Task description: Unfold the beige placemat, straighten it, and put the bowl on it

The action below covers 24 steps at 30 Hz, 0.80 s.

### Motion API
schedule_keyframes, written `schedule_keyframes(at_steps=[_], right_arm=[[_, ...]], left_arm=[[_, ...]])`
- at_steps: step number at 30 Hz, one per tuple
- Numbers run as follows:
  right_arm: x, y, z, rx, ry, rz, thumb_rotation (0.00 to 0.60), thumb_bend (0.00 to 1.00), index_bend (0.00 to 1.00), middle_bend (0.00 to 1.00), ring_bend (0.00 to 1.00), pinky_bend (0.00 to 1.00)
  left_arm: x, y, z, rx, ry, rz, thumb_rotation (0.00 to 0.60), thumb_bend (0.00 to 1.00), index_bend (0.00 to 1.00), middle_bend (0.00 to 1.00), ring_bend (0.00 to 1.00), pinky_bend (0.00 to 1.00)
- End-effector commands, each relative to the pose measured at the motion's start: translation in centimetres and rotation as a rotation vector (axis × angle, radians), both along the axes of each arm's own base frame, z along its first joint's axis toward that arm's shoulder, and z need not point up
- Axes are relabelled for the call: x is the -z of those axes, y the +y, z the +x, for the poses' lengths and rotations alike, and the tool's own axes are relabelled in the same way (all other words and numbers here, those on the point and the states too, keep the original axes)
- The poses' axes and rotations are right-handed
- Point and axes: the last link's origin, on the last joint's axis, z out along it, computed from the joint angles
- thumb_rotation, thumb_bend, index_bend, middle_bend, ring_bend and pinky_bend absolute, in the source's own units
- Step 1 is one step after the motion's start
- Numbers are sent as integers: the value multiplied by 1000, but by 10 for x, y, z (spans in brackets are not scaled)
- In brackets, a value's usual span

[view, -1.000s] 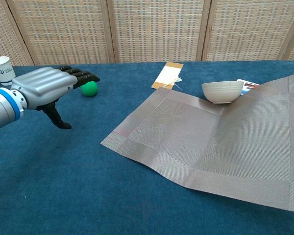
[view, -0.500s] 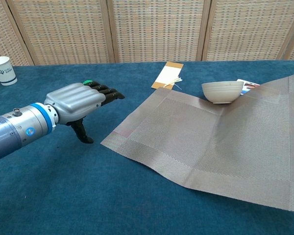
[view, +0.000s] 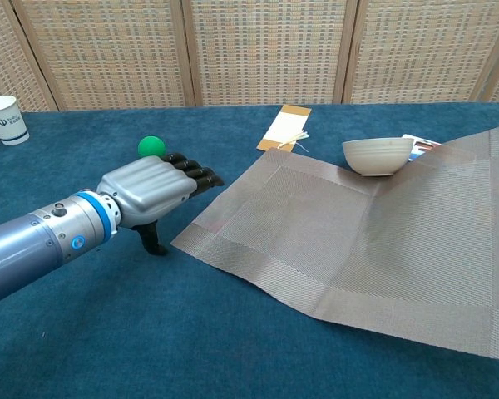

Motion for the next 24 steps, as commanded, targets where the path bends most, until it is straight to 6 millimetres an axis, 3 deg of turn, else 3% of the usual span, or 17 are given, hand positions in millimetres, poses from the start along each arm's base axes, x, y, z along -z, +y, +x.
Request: schedule_keyframes(at_steps=[1, 6, 12, 24], right_arm=[[-1, 0, 0, 0, -5, -1, 600, 129, 95, 0, 0, 0], [-2, 0, 0, -1, -16, -2, 600, 129, 95, 0, 0, 0], [-3, 1, 0, -4, -22, -3, 600, 129, 95, 0, 0, 0], [-2, 2, 2, -9, -32, 7, 600, 130, 95, 0, 0, 0]], left_arm=[[5, 0, 3, 2, 8, 0, 600, 98, 34, 0, 0, 0], [11, 0, 7, 12, 13, 7, 600, 170, 41, 0, 0, 0], [14, -1, 11, 23, 2, 21, 600, 340, 61, 0, 0, 0], [13, -3, 15, 33, -52, 28, 600, 490, 91, 0, 0, 0]])
